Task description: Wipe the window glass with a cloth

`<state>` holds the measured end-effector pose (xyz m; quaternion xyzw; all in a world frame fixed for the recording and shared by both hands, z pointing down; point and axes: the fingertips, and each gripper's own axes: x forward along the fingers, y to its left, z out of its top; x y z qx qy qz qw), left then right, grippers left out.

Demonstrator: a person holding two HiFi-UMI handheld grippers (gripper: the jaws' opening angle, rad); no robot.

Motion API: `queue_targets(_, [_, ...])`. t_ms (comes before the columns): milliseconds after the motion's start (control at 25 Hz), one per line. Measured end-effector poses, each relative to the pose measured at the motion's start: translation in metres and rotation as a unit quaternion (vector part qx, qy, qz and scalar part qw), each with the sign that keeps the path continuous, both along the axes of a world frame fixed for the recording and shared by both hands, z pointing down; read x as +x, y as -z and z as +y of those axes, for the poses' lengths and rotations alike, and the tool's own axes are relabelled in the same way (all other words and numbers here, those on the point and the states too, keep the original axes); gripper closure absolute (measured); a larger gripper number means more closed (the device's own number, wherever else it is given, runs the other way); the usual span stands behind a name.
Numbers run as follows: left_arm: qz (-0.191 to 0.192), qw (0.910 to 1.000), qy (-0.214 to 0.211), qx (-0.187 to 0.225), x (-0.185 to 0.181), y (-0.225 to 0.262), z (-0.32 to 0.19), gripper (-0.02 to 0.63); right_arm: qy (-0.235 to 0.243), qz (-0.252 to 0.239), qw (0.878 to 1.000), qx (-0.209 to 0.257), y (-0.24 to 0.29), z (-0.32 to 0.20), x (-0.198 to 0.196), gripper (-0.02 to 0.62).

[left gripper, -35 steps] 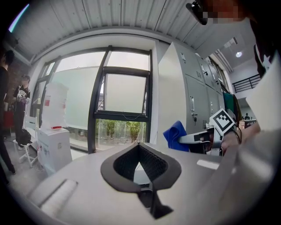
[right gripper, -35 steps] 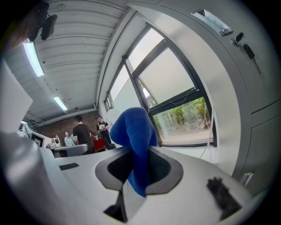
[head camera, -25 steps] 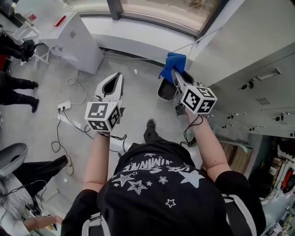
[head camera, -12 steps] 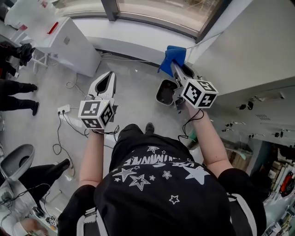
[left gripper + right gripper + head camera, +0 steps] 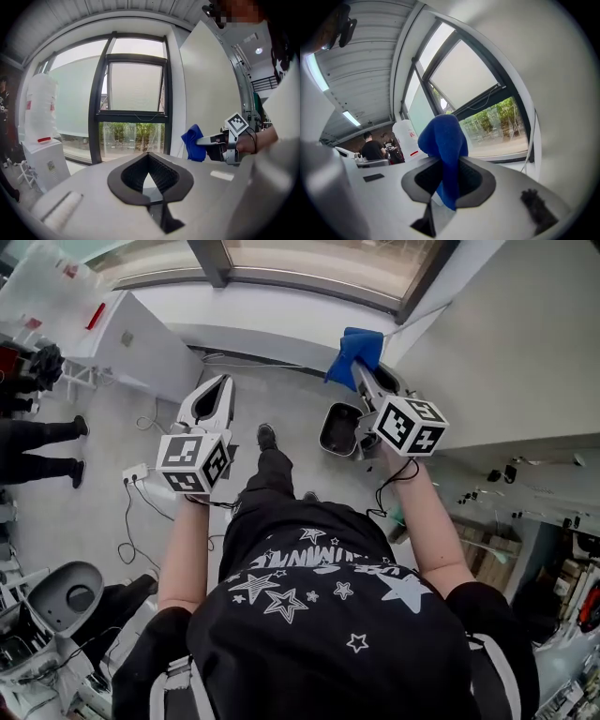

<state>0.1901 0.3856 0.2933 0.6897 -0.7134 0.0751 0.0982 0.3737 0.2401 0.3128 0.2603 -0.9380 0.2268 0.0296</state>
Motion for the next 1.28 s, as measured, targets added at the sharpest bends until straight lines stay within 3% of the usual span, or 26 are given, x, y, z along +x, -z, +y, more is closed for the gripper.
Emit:
queue_targets(200, [0.009, 0.9999, 0.007, 0.001, -0.031, -0.009, -0.034, 0.597, -0.011, 0.014, 1.0, 0.004, -0.007, -0.031, -0.016, 0.522])
queue_targets(400, [0.017, 0.9994, -0.027, -0.01, -0.059, -0.018, -0.087, 0.597, -0.03, 0.026, 0.999, -0.007, -0.018, -0.073, -0.051, 0.522])
queue_targets(720, [0.029, 0.9978, -0.053, -0.025, -0.154, -0.033, -0.169, 0.597, -0.053, 0.041, 0.997, -0.03, -0.04, -0.15, -0.145, 0.522])
queue_targets(960, [0.027, 0.9975, -0.062, -0.02, -0.231, -0.033, -0.219, 0.597, -0.048, 0.048, 0.998, -0.019, -0.032, -0.195, -0.234, 0.522])
queue_targets(1280, [0.037, 0.9969, -0.07, -0.007, -0.28, -0.034, -0.265, 0.597, -0.043, 0.055, 0.997, -0.018, -0.033, -0.231, -0.297, 0.522])
